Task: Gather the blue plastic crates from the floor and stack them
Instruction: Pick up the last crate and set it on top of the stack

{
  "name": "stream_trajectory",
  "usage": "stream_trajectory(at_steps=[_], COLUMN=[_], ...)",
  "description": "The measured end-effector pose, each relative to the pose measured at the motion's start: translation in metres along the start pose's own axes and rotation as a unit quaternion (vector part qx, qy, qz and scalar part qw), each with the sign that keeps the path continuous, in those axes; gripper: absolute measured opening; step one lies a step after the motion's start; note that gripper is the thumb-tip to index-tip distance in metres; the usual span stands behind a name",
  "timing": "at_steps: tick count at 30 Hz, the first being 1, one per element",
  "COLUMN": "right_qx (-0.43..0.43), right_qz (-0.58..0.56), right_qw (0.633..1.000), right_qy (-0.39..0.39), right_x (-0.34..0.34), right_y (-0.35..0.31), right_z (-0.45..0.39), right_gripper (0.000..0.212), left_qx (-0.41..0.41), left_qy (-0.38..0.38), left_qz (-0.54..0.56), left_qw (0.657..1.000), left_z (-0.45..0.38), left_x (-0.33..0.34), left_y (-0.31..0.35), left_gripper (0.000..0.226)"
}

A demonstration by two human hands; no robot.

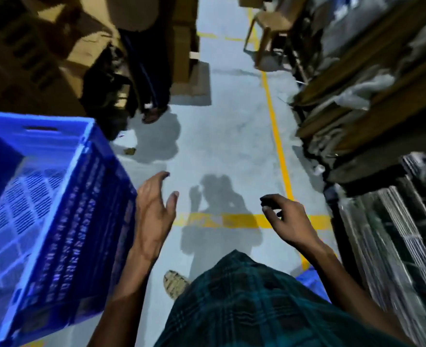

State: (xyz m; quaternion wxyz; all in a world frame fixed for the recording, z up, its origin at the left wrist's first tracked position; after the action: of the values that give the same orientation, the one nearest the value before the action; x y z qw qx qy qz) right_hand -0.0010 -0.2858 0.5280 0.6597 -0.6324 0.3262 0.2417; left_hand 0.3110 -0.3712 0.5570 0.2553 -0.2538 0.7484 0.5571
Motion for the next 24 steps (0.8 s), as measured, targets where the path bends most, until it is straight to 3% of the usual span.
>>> stream_trajectory(at_steps=[3,8,15,21,24], right_qx=[0.086,0.230,0.363,0.443,0.477], right_qz=[-0.070,-0.243,-0.249,-0.264,-0.262], right_qw=[0.992,0.931,0.865,0.779,0.750], right_qy=[0.062,0.142,0.242,0.357,0.377], right_x=[-0.036,-0.090,-0.144,-0.157,-0.152], right_y=[0.064,0.169,0.263,0.313,0.326], right_z=[0.061,0.193,0.343,0.422,0.439], right_gripper=[0.022,0.026,0.022,0.017,0.018], left_qx=[0.028,0.028,0.036,0.131,0.176], left_qy=[-0.138,-0.296,-0.455,-0.559,-0.599], left_qz=[0.047,0.093,0.112,0.097,0.097], left_qw=[0.989,0.950,0.883,0.813,0.775], left_z=[0.022,0.107,0.195,0.209,0.212], left_x=[0.071,0.169,0.275,0.348,0.383], left_y=[0.051,0.120,0.198,0.286,0.320], left_gripper=[0.037,0.030,0.019,0.024,0.028])
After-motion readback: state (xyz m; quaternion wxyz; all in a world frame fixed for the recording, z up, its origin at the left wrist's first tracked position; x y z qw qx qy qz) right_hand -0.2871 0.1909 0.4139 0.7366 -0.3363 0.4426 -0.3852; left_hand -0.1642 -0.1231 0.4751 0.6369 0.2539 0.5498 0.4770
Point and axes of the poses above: each hand's wrist, its own z-axis away from the middle knuckle, its own x-axis out of the palm, y = z × x, the point moved 10 cm from there along -z, towards the middle knuckle, and after that the axes turned 2 degrees about -x, right-handed, at the moved point
